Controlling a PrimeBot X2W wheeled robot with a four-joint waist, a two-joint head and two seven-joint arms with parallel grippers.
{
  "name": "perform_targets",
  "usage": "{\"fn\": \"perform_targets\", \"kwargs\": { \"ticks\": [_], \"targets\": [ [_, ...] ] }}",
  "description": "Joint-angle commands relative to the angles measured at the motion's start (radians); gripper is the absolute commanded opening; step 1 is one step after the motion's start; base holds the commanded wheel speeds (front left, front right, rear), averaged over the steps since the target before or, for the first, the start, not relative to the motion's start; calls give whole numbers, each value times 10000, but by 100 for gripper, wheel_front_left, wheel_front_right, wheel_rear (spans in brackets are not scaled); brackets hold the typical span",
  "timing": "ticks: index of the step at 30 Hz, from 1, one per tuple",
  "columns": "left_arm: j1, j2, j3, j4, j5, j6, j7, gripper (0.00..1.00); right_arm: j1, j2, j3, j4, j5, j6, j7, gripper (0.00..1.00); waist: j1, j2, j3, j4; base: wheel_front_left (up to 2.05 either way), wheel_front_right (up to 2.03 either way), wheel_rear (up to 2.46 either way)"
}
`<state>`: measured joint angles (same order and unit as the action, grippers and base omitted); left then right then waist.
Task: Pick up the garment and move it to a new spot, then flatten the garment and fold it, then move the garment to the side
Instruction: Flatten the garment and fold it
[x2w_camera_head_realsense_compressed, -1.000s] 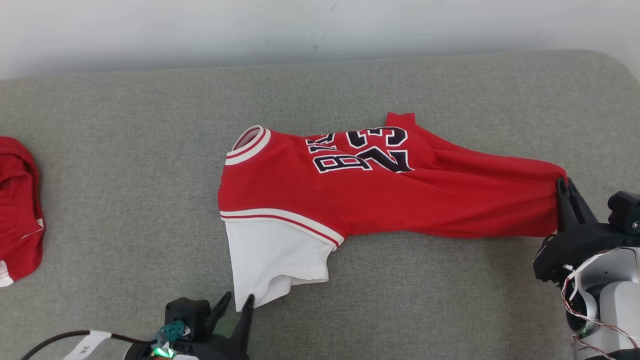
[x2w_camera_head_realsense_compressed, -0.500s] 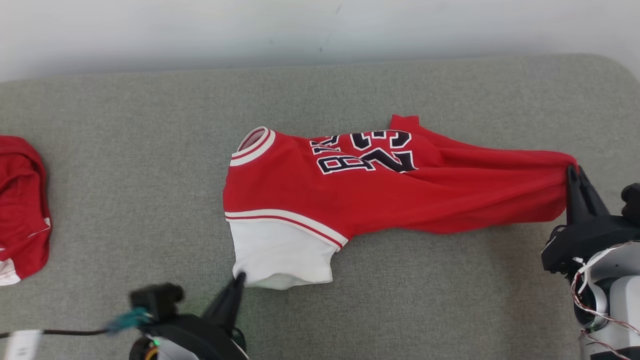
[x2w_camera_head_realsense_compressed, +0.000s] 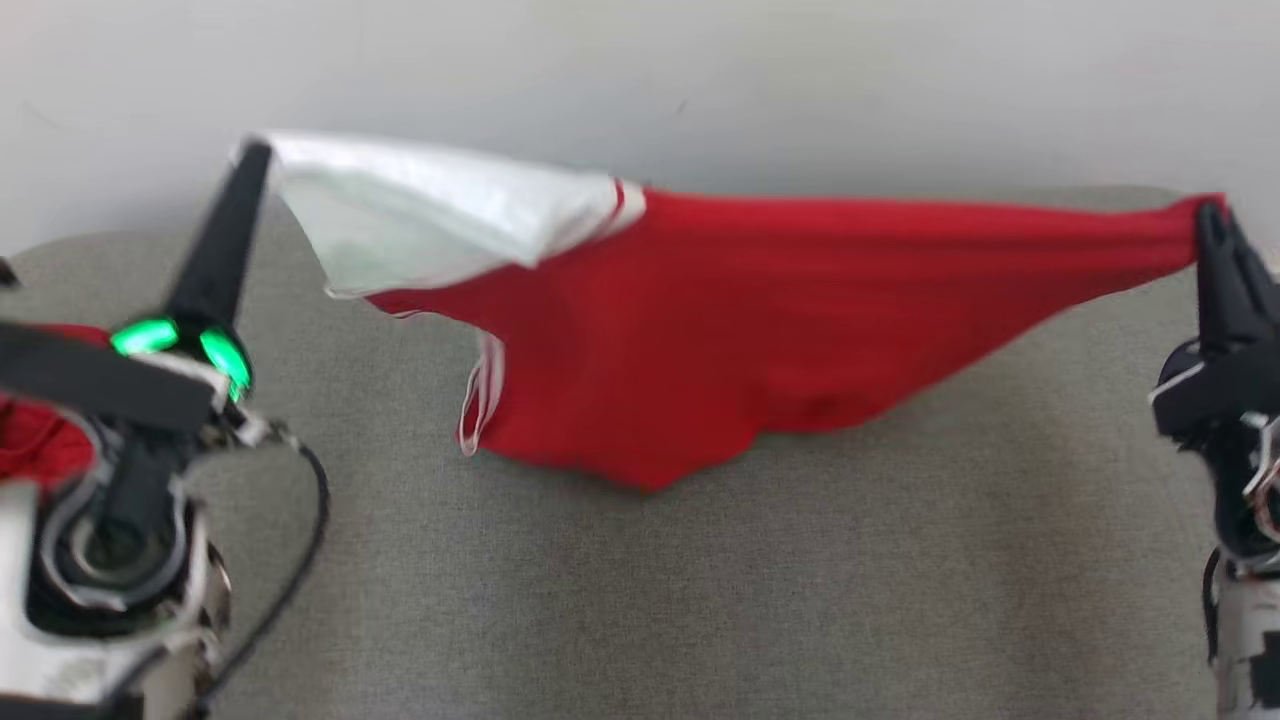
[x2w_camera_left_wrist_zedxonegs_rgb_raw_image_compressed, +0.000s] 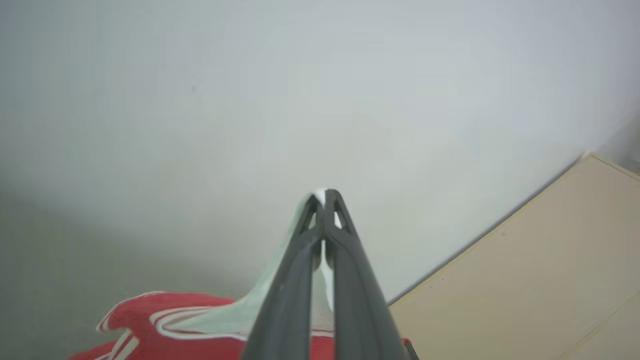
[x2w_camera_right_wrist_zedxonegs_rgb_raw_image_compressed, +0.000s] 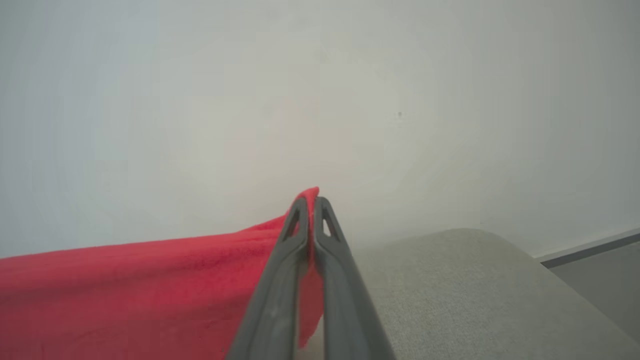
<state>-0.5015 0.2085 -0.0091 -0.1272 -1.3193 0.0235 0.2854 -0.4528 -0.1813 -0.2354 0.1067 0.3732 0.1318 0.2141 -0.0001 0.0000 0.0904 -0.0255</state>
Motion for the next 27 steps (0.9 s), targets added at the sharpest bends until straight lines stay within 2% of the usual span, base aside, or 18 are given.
{"fn": "perform_targets", "kwargs": {
  "ticks": [1, 9, 17, 24, 27],
  "targets": [
    [-242, 70, 62, -42, -135, 68, 63, 0, -147, -144, -14, -100, 124, -23, 79, 0, 1, 0, -214, -81, 0, 0, 0],
    [-2393, 749, 137, 445, 493, 356, 225, 0, -1779, -278, -435, -448, 1736, -23, 1388, 0, 1, 0, -891, -420, 0, 0, 0],
    [-3347, 727, 201, 145, -79, 561, 680, 0, -2832, -484, -1020, -965, 2521, -23, 2634, 0, 1, 0, -1277, -512, 0, 0, 0],
    [-3470, 966, -305, -268, 27, 945, 1389, 0, -2949, -436, -999, -1454, 2276, -23, 3303, 0, 1, 0, -1294, -614, 0, 0, 0],
    [-3707, 1091, -524, 44, 243, 893, 1512, 0, -3049, -254, -686, -1171, 1769, -23, 3229, 0, 1, 0, -1116, -687, 0, 0, 0]
  ]
}}
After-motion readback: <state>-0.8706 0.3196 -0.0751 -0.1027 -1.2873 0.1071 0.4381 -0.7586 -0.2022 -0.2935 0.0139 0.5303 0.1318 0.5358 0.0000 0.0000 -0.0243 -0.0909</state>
